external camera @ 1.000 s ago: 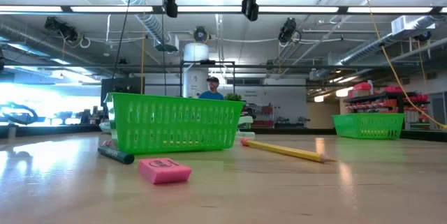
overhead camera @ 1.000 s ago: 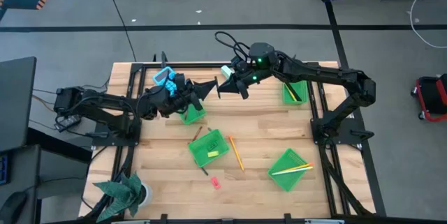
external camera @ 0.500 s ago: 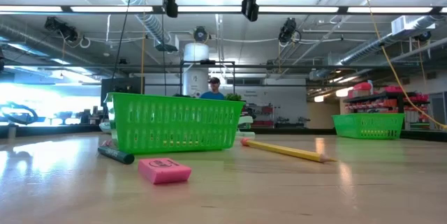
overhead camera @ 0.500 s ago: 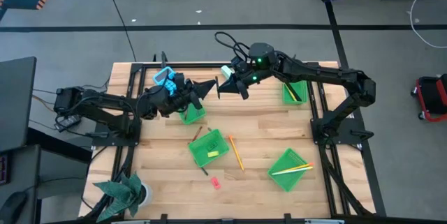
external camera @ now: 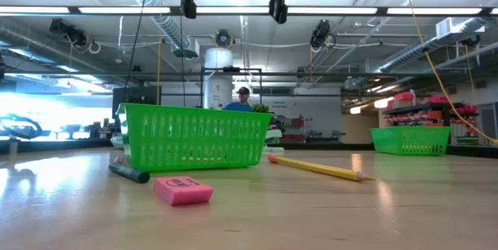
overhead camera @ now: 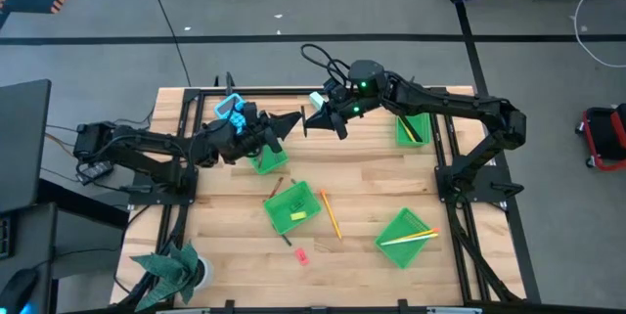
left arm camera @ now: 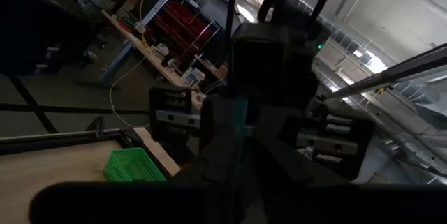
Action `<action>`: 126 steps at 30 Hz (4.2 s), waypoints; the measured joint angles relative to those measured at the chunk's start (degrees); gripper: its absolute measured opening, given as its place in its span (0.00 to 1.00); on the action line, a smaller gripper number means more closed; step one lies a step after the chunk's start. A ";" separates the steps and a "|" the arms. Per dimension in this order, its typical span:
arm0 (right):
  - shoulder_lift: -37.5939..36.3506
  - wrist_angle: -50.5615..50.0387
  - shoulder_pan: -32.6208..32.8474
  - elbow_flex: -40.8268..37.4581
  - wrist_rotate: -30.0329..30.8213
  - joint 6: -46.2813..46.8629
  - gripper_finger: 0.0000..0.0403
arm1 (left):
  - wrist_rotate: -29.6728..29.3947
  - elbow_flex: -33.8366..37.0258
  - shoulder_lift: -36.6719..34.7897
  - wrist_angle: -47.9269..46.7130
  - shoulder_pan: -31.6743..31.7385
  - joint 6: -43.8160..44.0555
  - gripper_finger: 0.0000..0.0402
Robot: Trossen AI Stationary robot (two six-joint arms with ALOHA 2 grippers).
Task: Sort crayons/erasers/pens/pencils in bins
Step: Put the top green crayon into the top left green bin, then put the top red crayon into the top left green bin
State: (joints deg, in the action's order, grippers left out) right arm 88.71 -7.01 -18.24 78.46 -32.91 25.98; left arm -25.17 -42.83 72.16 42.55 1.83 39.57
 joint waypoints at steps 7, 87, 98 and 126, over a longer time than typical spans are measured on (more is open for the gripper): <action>0.00 -0.07 0.00 0.00 -1.29 0.87 0.07 | 4.54 -0.02 -3.78 -8.52 0.94 2.98 0.33; -0.52 -3.47 -1.13 -0.07 -0.10 6.36 0.46 | 24.93 -10.44 -4.77 -37.79 12.35 -0.24 0.06; -0.72 -3.66 -5.47 -0.07 -1.65 8.12 0.46 | 19.06 -10.20 -8.08 -58.88 16.04 6.94 0.09; -0.72 -3.63 -7.24 -0.07 -1.84 7.91 0.46 | 20.94 3.96 -5.05 -65.27 18.47 17.00 0.08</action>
State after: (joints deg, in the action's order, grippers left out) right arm 87.99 -10.64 -25.48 78.39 -34.75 33.88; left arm -4.23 -38.87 67.11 -22.72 20.29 56.58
